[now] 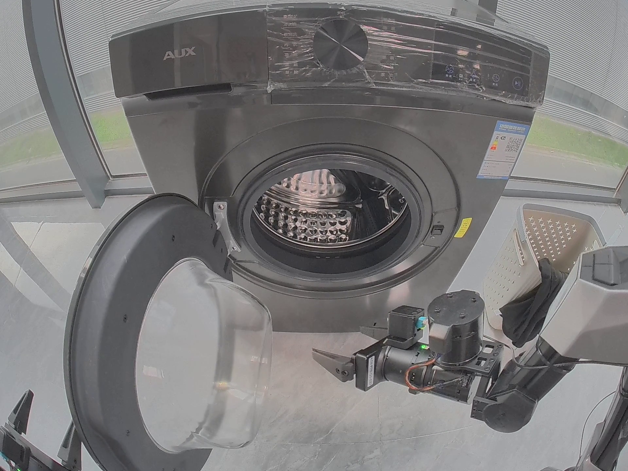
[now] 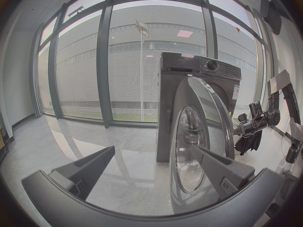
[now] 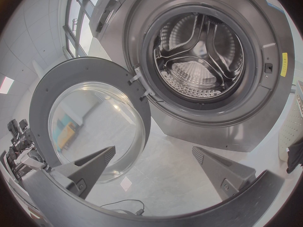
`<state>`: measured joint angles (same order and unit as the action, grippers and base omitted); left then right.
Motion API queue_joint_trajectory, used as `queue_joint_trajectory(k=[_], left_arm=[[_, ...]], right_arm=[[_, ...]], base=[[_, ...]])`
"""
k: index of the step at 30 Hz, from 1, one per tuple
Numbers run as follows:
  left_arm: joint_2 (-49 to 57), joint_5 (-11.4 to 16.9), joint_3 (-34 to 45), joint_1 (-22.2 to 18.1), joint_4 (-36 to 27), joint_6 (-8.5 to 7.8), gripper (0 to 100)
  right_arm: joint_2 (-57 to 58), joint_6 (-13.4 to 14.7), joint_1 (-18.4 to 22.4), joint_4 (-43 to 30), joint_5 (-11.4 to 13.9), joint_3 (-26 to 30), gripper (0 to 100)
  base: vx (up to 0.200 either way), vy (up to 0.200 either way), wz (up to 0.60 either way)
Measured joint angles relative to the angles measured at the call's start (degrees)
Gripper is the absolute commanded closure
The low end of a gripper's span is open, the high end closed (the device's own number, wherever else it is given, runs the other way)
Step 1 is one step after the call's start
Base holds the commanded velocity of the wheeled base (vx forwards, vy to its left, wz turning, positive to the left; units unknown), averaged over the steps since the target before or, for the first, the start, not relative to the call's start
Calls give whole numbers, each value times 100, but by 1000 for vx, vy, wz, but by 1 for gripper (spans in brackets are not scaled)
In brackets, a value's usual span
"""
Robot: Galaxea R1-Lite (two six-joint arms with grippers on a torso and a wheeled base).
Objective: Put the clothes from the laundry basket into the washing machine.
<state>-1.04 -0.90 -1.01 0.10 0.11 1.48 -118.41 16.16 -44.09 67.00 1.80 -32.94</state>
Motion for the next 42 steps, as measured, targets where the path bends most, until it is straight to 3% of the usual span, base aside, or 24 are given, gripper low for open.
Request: queue_joint_trajectory(k=[11,36,42], left_arm=[[2,-10,0,0,2,0,0],[2,-11,0,0,5,0,0],[2,-11,0,0,5,0,0]], right_arm=[[-194,0,-44,-62,62,-452,0],[-1406,74,-389,-279,-33,-2213,0],[-1660,222,-474,-306,-319,-2723,0]], base=[[-36,0,0],[0,0,0],[0,0,0]])
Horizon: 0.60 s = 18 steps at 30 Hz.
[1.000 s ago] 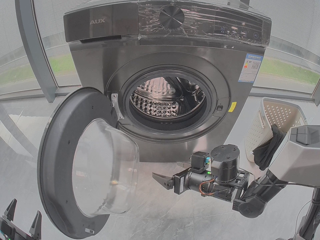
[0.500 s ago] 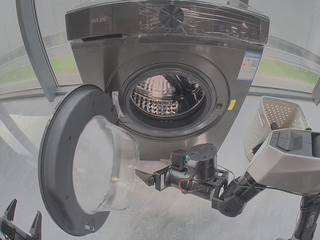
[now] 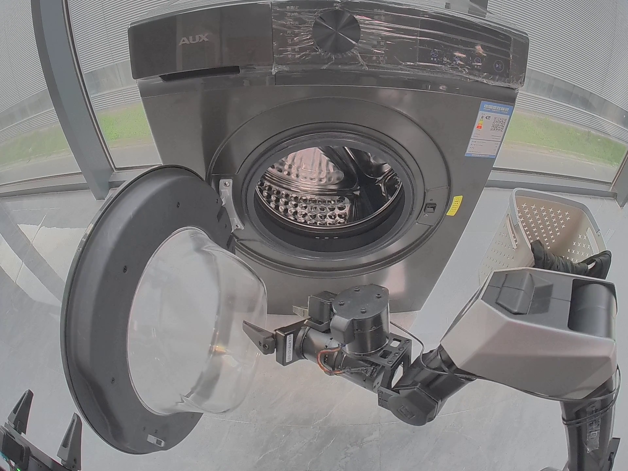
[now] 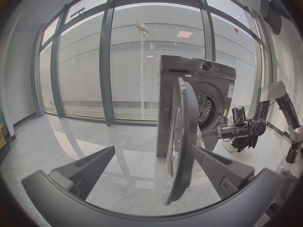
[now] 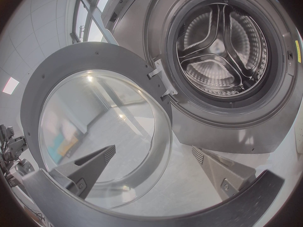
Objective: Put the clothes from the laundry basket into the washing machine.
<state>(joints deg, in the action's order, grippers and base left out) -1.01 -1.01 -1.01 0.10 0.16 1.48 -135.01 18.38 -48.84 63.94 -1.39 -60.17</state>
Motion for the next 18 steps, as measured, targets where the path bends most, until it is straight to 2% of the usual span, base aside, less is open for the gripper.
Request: queue_joint_trajectory(k=[6,12,18], left_arm=[[0,-2,0,0,-2,0,0],[0,1,0,0,-2,0,0],[0,4,0,0,-2,0,0]], right_arm=[[-221,50,-45,-37,-128,-443,0],[-455,52,-72,-48,-369,-890,0],[-601,52,-59,-48,-495,-1141,0]], base=[[0,0,0],[0,0,0],[0,0,0]])
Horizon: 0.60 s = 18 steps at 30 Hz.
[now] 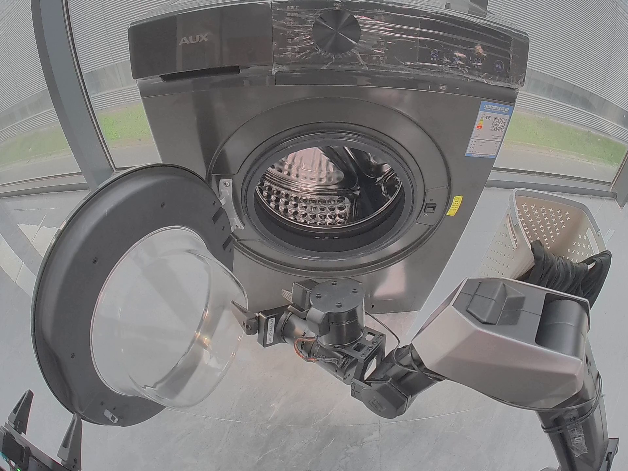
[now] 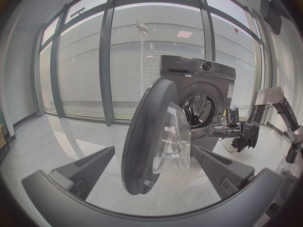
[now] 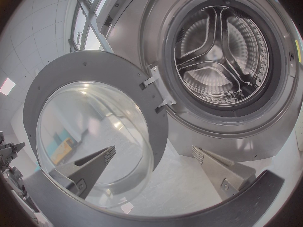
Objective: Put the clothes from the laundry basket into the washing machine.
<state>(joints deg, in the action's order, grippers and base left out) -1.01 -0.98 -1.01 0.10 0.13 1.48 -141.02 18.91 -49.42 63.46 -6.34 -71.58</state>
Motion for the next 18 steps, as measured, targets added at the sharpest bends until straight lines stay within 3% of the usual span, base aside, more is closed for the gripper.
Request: queue_joint_trajectory(k=[8,18], left_arm=[[0,0,0,0,2,0,0],[0,2,0,0,2,-2,0]], right_arm=[[257,-115,232,37,-61,557,0],[1933,-947,1139,953,-20,2957,0]], base=[[0,0,0],[0,0,0]])
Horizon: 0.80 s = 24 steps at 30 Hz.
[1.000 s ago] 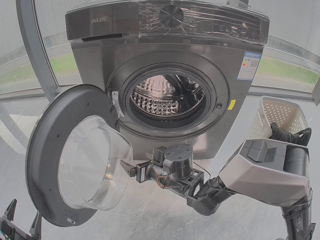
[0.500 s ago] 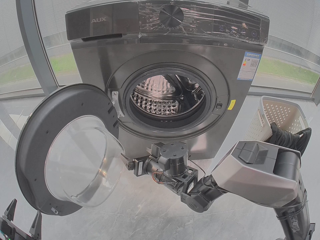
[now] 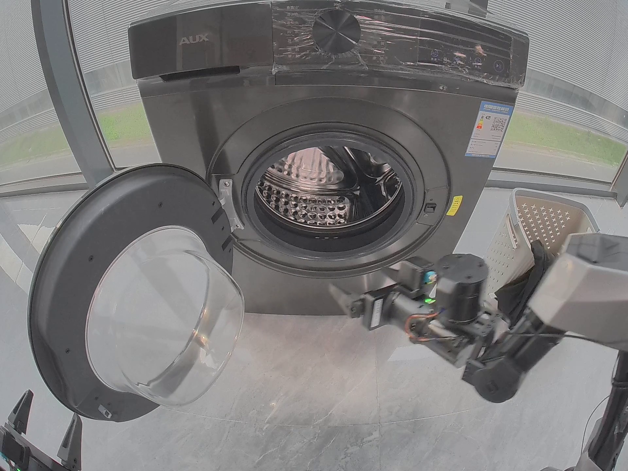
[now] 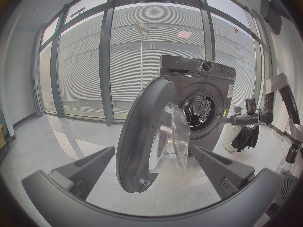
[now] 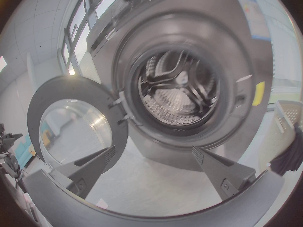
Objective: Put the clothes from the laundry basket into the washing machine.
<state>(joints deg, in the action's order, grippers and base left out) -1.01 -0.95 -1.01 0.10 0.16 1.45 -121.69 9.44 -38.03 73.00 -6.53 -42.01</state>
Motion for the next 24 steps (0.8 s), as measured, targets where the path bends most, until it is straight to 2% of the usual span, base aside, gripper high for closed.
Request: queue_joint_trajectory(k=[9,16,20,24], left_arm=[[0,0,0,0,-2,-4,0],[0,0,0,0,0,-12,0],[0,2,0,0,0,-12,0],[0,0,0,0,0,-6,0]], right_arm=[[2075,-271,996,266,79,1833,0],[3671,-378,1497,285,132,3204,0],[4503,-466,1808,207,194,3752,0],[5257,-564,2094,-118,257,4008,0]], base=[[0,0,0],[0,0,0],[0,0,0],[0,0,0]])
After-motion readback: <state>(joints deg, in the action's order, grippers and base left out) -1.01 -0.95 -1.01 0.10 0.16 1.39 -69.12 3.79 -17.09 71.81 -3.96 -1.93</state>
